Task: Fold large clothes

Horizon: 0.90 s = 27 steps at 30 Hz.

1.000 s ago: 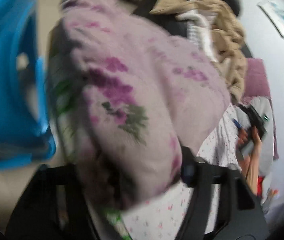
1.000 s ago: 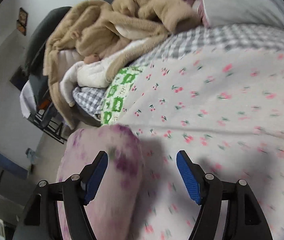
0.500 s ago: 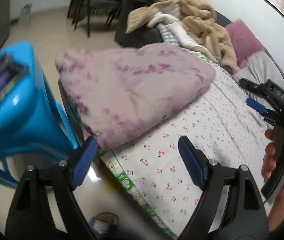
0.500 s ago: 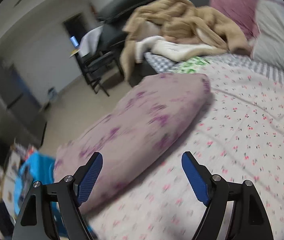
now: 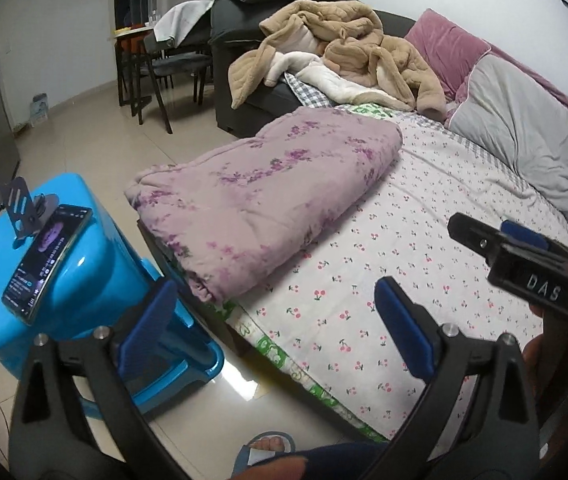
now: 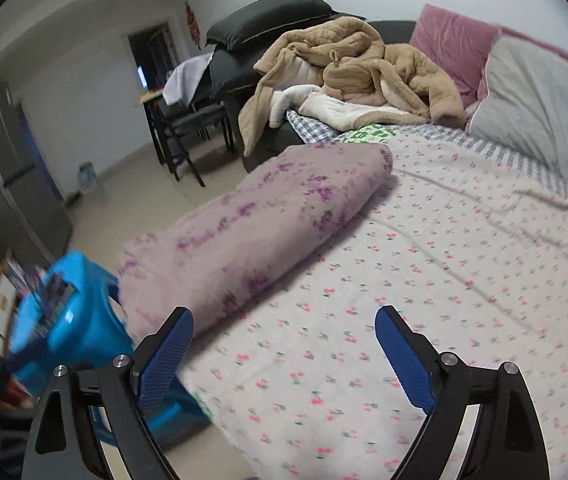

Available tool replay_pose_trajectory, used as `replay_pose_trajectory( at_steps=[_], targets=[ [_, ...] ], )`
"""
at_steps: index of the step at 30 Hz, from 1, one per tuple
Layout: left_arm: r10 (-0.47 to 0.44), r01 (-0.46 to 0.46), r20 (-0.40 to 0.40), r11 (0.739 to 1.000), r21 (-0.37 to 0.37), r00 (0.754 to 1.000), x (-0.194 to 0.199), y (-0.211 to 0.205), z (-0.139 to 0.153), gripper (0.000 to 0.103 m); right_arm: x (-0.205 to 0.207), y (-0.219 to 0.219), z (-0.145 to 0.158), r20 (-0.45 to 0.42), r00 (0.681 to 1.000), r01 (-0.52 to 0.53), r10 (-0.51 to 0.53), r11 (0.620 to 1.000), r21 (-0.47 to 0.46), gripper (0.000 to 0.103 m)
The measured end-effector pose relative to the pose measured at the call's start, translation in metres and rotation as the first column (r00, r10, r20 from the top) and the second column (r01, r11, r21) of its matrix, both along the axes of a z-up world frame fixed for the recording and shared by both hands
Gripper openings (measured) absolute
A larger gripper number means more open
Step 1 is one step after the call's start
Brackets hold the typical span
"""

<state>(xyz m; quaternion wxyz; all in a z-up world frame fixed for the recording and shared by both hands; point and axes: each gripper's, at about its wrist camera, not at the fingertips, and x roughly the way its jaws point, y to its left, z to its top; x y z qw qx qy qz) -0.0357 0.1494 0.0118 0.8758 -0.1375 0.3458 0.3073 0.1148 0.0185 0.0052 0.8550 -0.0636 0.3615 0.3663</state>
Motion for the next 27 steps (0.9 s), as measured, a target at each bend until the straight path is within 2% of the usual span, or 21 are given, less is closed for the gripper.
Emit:
replay_pose_trajectory(
  at_steps=[1, 9, 14, 27],
  targets=[
    [0.004, -0.004, -0.007, 1.0, -0.001, 1.0, 0.001, -0.001, -0.001, 0.101, 0.0, -0.001, 0.0, 0.011, 1.0, 0.008, -0.008, 1.0, -0.005, 0.103],
    [0.015, -0.015, -0.037, 1.0, 0.024, 0.999, 0.014, -0.003, -0.008, 0.102, -0.005, -0.005, 0.0, 0.053, 0.998, 0.018, -0.017, 1.0, -0.01, 0.103],
    [-0.015, 0.017, -0.075, 1.0, 0.026, 0.997, 0.034, -0.002, -0.014, 0.102, 0.005, -0.006, -0.007, 0.028, 0.999, 0.035, -0.035, 0.999, -0.004, 0.103],
    [-0.023, 0.027, -0.115, 0.999, 0.033, 0.993, 0.049, -0.004, -0.023, 0.102, 0.02, -0.011, -0.017, 0.003, 0.999, 0.044, -0.044, 0.999, 0.008, 0.103]
  ],
)
